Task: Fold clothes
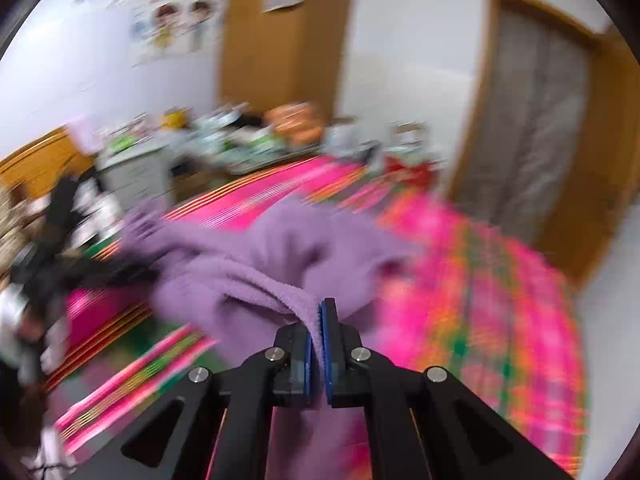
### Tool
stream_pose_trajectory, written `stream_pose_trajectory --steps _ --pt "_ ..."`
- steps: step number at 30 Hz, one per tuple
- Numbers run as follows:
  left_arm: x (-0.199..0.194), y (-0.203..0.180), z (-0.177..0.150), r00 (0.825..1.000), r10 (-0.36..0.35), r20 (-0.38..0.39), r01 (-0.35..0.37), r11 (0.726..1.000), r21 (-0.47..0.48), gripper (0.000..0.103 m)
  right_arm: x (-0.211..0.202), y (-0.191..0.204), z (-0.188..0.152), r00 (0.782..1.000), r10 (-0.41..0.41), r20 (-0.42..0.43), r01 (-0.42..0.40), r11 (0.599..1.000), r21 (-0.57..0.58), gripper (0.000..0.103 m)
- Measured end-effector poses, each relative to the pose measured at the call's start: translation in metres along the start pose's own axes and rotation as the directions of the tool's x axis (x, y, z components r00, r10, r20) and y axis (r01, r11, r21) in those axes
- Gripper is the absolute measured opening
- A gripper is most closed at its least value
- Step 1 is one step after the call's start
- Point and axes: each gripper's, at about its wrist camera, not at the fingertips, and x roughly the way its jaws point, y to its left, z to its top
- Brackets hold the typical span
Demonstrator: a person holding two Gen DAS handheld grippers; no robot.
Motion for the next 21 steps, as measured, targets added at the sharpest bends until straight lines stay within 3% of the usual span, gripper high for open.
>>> stream_pose_trajectory --steps 2,5,9,10,12,14,16,18,21 --pt "0.001 0.004 0.001 1.0 -0.01 0.002 0.01 1.0 -0.002 0.014 0.002 -0.035 0.009 0.994 -0.113 -0.002 0.113 0.994 0.016 0.004" --pt "0.0 0.006 0.001 1.0 -0.017 0.005 0.017 1.0 0.001 0.014 0.01 -0.093 0.018 0.962 -0.272 -0.035 0.274 0.96 0.052 0.004" --pt "-0.003 0.008 -0.001 1.0 -0.027 0.008 0.027 1.0 0.003 0.014 0.027 -0.162 0.013 0.918 -0.376 -0.129 0.393 0.907 0.15 0.005" --pt "-0.005 0.009 -0.003 0.999 -0.031 0.008 0.031 1.0 0.001 0.015 0.031 -0.166 0.009 0.914 -0.379 -0.145 0.399 0.903 0.156 0.011" --pt "-0.01 0.011 -0.006 0.999 -0.042 0.01 0.042 0.999 -0.008 0.015 0.032 -0.162 0.0 0.922 -0.356 -0.152 0.379 0.912 0.159 0.022" --pt "-0.02 0.014 -0.007 0.998 -0.057 0.025 0.057 0.998 -0.016 0.015 0.027 -0.148 -0.008 0.936 -0.327 -0.13 0.345 0.927 0.147 0.042" --pt "-0.034 0.013 -0.01 0.997 -0.062 0.052 0.063 0.998 -0.015 0.015 0.015 -0.125 -0.011 0.966 -0.248 -0.072 0.256 0.955 0.149 0.042" --pt "-0.045 0.008 -0.015 0.994 -0.086 0.069 0.087 0.996 -0.007 0.015 0.004 -0.091 -0.013 0.993 -0.117 -0.018 0.118 0.988 0.103 0.044" --pt "-0.057 -0.004 -0.023 0.99 -0.113 0.083 0.111 0.994 0.023 0.015 0.004 -0.038 -0.019 0.999 0.053 -0.005 -0.053 0.998 -0.038 0.045"
